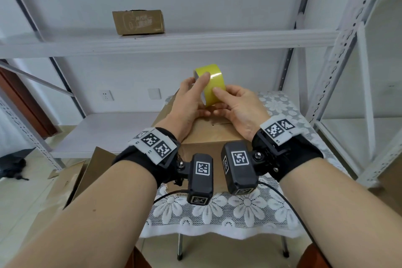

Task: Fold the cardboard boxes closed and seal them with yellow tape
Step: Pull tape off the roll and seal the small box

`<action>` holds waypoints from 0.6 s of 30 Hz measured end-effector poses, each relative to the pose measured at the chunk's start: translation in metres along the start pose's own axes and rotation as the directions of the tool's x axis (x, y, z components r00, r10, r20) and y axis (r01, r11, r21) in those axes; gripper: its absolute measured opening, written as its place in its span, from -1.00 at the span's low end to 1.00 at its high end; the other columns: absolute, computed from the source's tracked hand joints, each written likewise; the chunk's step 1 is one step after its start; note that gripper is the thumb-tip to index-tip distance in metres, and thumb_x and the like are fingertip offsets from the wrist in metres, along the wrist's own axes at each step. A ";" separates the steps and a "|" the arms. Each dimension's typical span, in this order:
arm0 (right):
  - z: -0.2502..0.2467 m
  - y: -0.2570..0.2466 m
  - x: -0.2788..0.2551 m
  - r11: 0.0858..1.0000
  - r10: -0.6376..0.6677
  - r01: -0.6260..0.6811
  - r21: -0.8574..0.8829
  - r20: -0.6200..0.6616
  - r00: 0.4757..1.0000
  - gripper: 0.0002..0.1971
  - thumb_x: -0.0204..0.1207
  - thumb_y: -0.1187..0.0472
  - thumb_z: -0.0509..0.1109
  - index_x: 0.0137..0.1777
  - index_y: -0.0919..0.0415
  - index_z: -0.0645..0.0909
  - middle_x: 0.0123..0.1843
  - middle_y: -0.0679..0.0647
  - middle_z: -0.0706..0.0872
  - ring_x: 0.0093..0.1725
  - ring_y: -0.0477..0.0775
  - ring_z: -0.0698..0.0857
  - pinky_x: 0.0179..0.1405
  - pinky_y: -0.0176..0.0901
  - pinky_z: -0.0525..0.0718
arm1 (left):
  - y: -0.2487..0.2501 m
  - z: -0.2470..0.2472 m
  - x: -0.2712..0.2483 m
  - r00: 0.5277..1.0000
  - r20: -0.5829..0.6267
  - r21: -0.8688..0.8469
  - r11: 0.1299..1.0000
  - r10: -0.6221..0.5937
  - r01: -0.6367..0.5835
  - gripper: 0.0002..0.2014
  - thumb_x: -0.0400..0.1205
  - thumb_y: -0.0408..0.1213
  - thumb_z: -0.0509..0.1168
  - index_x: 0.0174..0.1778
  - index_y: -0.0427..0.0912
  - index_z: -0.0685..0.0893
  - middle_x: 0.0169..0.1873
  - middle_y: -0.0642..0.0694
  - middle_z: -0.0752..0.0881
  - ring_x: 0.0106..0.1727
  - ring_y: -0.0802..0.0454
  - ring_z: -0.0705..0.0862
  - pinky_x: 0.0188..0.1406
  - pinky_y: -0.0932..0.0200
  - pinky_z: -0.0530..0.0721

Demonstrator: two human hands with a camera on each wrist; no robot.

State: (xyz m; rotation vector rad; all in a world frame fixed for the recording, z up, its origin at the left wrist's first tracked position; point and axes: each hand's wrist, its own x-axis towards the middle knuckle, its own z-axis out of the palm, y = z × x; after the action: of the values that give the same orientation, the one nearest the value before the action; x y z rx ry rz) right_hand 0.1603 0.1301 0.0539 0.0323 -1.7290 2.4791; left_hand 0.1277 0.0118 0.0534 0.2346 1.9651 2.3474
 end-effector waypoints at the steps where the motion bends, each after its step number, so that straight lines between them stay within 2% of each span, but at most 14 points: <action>1: 0.000 0.000 0.001 1.000 -0.001 0.001 -0.005 -0.022 1.000 -0.92 0.56 0.26 0.41 -0.16 0.23 0.65 -0.25 0.12 0.71 -0.47 -0.07 0.60 -0.50 -0.30 0.63 | -0.001 0.000 0.001 1.000 0.003 0.015 1.000 0.001 -0.001 -0.31 0.45 0.15 0.39 0.42 -0.11 0.43 0.24 -0.22 0.68 -0.20 -0.09 0.75 -0.45 0.18 0.65; 3: 0.000 0.000 0.003 1.000 0.007 -0.006 0.013 -0.075 0.997 -0.84 0.56 0.15 0.42 -0.21 0.20 0.63 -0.30 0.12 0.67 -0.48 -0.04 0.55 -0.53 -0.27 0.58 | -0.002 -0.001 0.000 1.000 0.018 0.059 0.998 0.005 -0.006 -0.33 0.49 0.02 0.47 0.46 -0.12 0.41 0.21 -0.22 0.68 -0.18 -0.07 0.75 -0.41 0.18 0.68; 6: 0.001 -0.002 0.005 0.998 0.026 -0.018 0.057 -0.137 0.990 -0.75 0.56 0.04 0.41 -0.27 0.18 0.59 -0.44 0.06 0.64 -0.53 -0.03 0.50 -0.49 -0.19 0.51 | -0.005 0.000 -0.002 0.998 0.056 0.122 0.992 0.020 -0.027 -0.22 0.36 -0.15 0.56 0.47 -0.12 0.38 0.12 -0.19 0.73 -0.12 -0.05 0.77 -0.20 0.09 0.71; 9: 0.001 -0.002 0.005 0.996 0.035 -0.023 0.083 -0.146 0.989 -0.75 0.57 0.07 0.40 -0.26 0.20 0.59 -0.51 0.02 0.61 -0.58 -0.08 0.47 -0.50 -0.19 0.54 | -0.005 0.000 -0.002 0.998 0.065 0.108 0.994 0.007 -0.014 -0.24 0.35 -0.23 0.58 0.44 -0.17 0.38 0.11 -0.20 0.75 -0.18 -0.02 0.78 -0.18 0.12 0.74; 12: -0.001 -0.003 0.004 0.985 0.043 -0.024 0.173 -0.107 0.993 -0.85 0.59 0.24 0.37 -0.19 0.27 0.63 -0.40 0.06 0.61 -0.53 -0.11 0.53 -0.42 -0.19 0.68 | -0.001 -0.001 -0.001 0.999 0.028 0.003 0.999 -0.036 0.036 -0.29 0.40 -0.12 0.55 0.40 -0.25 0.41 0.16 -0.29 0.72 -0.31 -0.03 0.75 -0.38 0.19 0.72; 14: -0.003 -0.003 0.004 0.973 0.036 -0.021 0.228 -0.065 0.997 -0.93 0.58 0.36 0.36 -0.13 0.31 0.65 -0.33 0.09 0.65 -0.48 -0.12 0.57 -0.34 -0.19 0.74 | 0.000 -0.001 0.000 0.999 0.025 -0.043 0.998 -0.040 0.041 -0.30 0.37 0.00 0.51 0.32 -0.26 0.43 0.19 -0.34 0.70 -0.26 -0.06 0.76 -0.38 0.18 0.71; 16: -0.004 -0.002 0.003 0.974 0.023 -0.014 0.227 -0.037 0.999 -0.96 0.53 0.44 0.39 -0.09 0.34 0.65 -0.27 0.13 0.68 -0.43 -0.09 0.60 -0.29 -0.19 0.75 | 0.000 -0.001 0.001 0.999 0.019 -0.055 0.998 -0.034 0.035 -0.27 0.38 0.06 0.50 0.32 -0.27 0.41 0.20 -0.34 0.70 -0.09 -0.12 0.80 -0.23 0.10 0.77; 18: -0.004 -0.001 0.002 0.987 0.019 -0.013 0.161 -0.039 0.999 -0.92 0.45 0.44 0.47 -0.11 0.32 0.65 -0.22 0.16 0.70 -0.40 -0.06 0.63 -0.30 -0.20 0.74 | -0.002 -0.001 0.001 1.000 0.021 -0.056 0.998 -0.022 0.023 -0.26 0.36 0.05 0.52 0.31 -0.28 0.41 0.20 -0.33 0.71 0.09 -0.16 0.80 0.01 -0.04 0.80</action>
State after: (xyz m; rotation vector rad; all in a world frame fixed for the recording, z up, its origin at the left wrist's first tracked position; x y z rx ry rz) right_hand 0.1584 0.1346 0.0537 -0.0165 -1.5157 2.6063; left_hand 0.1261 0.0109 0.0515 0.2315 1.8793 2.3727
